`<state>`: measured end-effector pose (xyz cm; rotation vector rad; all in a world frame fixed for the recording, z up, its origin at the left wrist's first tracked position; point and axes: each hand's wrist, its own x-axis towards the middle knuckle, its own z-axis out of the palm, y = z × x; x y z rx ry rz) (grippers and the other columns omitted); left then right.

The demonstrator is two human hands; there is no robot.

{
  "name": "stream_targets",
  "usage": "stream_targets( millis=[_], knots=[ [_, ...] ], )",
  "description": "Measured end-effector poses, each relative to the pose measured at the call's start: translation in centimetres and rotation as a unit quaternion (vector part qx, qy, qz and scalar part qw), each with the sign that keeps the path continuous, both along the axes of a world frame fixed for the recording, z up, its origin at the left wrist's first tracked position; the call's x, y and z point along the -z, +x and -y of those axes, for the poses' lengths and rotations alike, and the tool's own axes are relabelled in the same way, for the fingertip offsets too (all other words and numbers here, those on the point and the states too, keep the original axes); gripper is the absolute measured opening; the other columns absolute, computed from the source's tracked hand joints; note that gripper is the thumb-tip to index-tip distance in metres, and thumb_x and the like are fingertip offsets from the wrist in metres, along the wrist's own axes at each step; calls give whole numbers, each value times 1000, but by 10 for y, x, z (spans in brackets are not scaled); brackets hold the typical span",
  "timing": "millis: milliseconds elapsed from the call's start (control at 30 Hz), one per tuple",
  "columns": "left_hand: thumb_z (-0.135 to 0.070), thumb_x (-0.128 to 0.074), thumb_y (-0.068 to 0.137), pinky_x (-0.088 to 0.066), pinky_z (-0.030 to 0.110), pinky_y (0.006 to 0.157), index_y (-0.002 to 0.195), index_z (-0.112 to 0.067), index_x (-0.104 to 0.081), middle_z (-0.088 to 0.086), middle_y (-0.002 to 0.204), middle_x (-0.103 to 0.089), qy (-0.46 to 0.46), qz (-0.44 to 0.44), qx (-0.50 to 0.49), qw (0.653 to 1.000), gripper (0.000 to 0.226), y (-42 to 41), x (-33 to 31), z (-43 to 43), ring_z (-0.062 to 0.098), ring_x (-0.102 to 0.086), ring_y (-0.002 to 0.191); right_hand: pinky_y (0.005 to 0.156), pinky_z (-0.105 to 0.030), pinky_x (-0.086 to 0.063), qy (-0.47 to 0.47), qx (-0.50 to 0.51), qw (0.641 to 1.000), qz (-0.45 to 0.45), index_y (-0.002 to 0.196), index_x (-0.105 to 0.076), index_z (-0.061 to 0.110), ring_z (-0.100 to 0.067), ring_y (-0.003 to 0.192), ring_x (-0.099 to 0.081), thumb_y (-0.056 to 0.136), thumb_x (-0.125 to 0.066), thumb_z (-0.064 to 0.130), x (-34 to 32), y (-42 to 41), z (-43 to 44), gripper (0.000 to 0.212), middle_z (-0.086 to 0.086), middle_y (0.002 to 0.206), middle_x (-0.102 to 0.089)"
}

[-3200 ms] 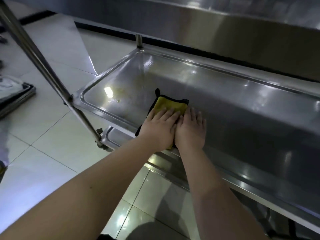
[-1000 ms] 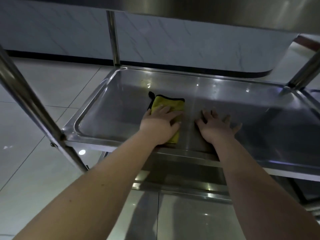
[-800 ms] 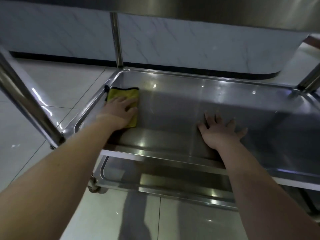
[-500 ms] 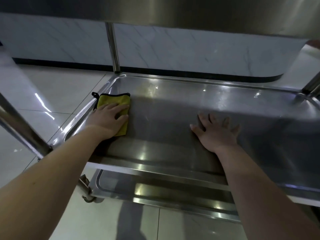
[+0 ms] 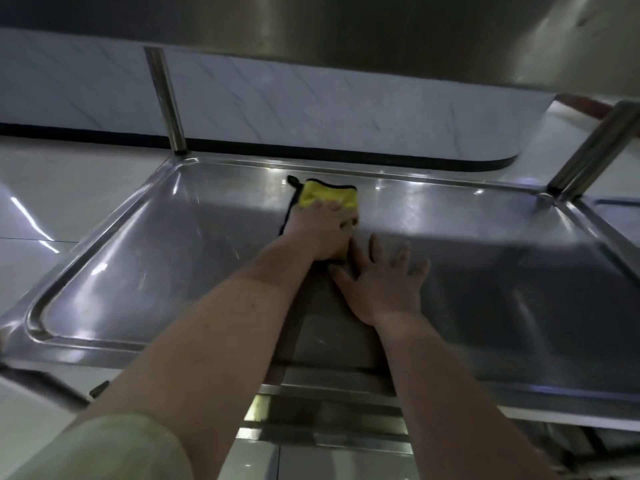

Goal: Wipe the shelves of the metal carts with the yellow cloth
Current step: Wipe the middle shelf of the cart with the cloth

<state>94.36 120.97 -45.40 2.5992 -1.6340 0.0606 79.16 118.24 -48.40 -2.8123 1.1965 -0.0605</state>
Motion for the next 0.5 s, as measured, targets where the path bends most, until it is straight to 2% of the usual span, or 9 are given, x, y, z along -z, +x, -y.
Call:
stream_targets(
  millis=[67, 133, 267, 367, 500],
  knots=[
    [-54, -28, 99, -28, 47, 109, 143, -45, -32, -6, 157, -27, -8, -27, 28, 999, 46, 8, 2, -1, 21, -28, 141, 108, -70, 9, 5, 2, 1000, 7, 150, 4, 48, -42, 146, 12, 85, -10, 80, 0, -1, 2, 74, 7, 163, 4],
    [-58, -32, 97, -31, 45, 109, 143, -48, -31, -6, 155, -30, -20, -49, 18, 998, 47, 33, 5, -18, 23, -33, 139, 109, -70, 8, 7, 0, 1000, 7, 149, 0, 50, -41, 146, 11, 85, -12, 79, 0, 0, 2, 71, 8, 163, 4],
    [-60, -38, 94, -37, 44, 102, 140, -49, -37, -1, 152, -36, -68, -77, -134, 986, 47, 108, 9, -97, 30, -43, 130, 109, -69, 6, 10, -2, 1000, 15, 150, -5, 48, -40, 147, 10, 86, -17, 78, -2, 1, 0, 71, 9, 163, 1],
    [-62, -36, 93, -38, 44, 102, 140, -45, -40, 3, 153, -37, -71, -55, -242, 966, 50, 157, 10, -166, 35, -44, 129, 109, -69, 6, 7, -1, 1000, 19, 150, -2, 48, -40, 147, 10, 86, -17, 78, -2, 0, 0, 72, 8, 163, 2],
    [-57, -33, 95, -37, 46, 104, 139, -42, -43, 1, 152, -39, -47, -7, -270, 962, 48, 173, 11, -183, 33, -42, 131, 109, -70, 7, 6, -5, 1000, 23, 150, -3, 47, -42, 146, 10, 87, -17, 77, -1, 1, -3, 71, 6, 163, 2]
  ],
)
